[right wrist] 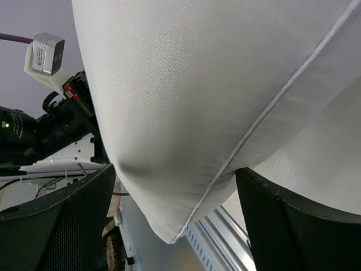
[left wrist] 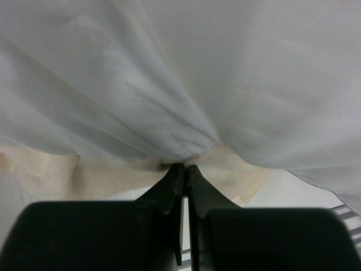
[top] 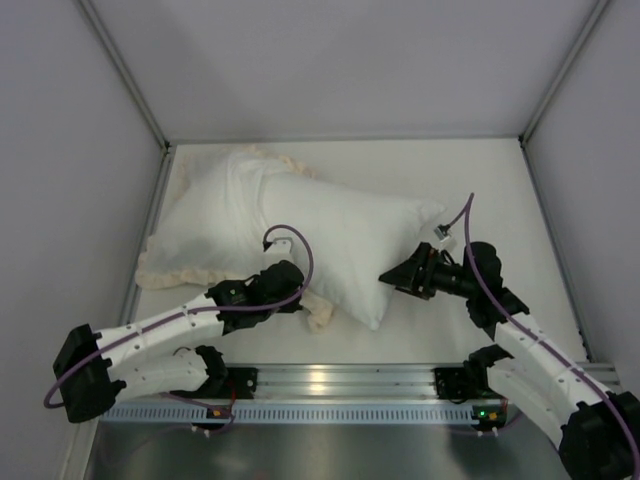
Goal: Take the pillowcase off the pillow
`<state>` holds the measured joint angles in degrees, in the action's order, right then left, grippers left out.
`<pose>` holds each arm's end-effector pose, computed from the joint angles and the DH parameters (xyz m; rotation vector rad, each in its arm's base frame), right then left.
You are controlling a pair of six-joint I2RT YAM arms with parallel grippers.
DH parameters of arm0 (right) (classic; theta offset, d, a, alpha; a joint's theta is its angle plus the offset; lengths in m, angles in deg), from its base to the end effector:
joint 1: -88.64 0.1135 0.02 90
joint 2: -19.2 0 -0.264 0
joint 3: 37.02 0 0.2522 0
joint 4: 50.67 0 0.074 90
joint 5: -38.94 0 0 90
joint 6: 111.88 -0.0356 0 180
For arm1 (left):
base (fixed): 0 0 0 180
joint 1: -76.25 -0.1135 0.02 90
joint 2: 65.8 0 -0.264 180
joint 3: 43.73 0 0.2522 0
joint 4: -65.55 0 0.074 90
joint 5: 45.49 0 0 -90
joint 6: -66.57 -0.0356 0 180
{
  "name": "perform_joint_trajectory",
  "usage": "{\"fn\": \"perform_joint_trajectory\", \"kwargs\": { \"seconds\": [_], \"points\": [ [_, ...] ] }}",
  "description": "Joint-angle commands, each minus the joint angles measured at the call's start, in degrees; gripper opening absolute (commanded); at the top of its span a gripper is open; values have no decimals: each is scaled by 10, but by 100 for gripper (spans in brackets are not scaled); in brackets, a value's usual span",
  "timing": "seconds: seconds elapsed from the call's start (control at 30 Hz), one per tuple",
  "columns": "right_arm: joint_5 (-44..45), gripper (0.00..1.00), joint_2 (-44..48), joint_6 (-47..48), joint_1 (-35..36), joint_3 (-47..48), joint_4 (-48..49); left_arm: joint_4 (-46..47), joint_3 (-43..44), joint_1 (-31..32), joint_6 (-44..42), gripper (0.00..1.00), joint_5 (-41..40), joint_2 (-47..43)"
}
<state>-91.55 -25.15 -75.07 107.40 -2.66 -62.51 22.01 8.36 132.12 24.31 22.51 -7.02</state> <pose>0.1568 0.0777 0.2167 0.1213 2.1691 1.4670 0.1244 -0.1598 0.2276 0.0018 2.3999 -0.3928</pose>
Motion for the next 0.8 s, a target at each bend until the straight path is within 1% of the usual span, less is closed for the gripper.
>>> {"fn": "perform_joint_trajectory", "kwargs": {
  "seconds": [0.0, 0.1, 0.2, 0.23, 0.3, 0.33, 0.37, 0.4, 0.43, 0.47, 0.5, 0.57, 0.6, 0.63, 0.7, 0.73, 0.77],
  "points": [
    [11, 84, -3, 4, 16, 14, 37, 16, -4, -7, -17, 0, -1, -4],
    [20, 85, -20, 11, 40, 25, 55, 16, -6, -9, -20, 0, 2, -14],
    [43, 85, -71, 23, 64, 51, 67, 17, -7, -9, -19, 0, 8, -19],
    [46, 83, -103, 18, 70, 51, 80, 17, -7, -10, -19, 0, 9, -20],
    [59, 79, -129, -4, 78, 41, 140, 17, -10, -9, -19, 0, 7, -22],
    [68, 72, -147, -13, 85, 36, 163, 17, -11, -11, -18, 0, 3, -23],
    [77, 61, -152, -22, 87, 30, 203, 15, -15, -13, -17, 0, -1, -23],
    [96, 49, -157, -34, 87, 21, 216, 13, -17, -15, -15, 0, -5, -24],
    [105, 19, -160, -35, 87, 20, 226, 9, -24, -24, -13, 0, -8, -24],
    [117, 7, -158, -33, 86, 22, 226, 8, -27, -32, -13, 0, -4, -24],
    [142, 0, -153, -17, 86, 33, 195, 8, -33, -41, -13, 0, 2, -24],
    [176, 0, -121, 15, 84, 54, 136, 10, -48, -72, -13, 0, 21, -32],
    [243, 0, -102, 52, 83, 71, 40, 10, -54, -81, -13, 0, 27, -38],
    [281, 0, -59, 65, 80, 97, 1, 10, -58, -100, -13, 0, 30, -49],
    [345, 0, -13, 97, 62, 119, -64, 4, -68, -119, -13, 0, 40, -61],
    [353, 0, 21, 106, 32, 142, -115, -1, -69, -138, -10, 0, 41, -66],
    [356, 0, 33, 116, 12, 156, -142, -10, -69, -145, -9, 0, 41, -75]
  ]
}}
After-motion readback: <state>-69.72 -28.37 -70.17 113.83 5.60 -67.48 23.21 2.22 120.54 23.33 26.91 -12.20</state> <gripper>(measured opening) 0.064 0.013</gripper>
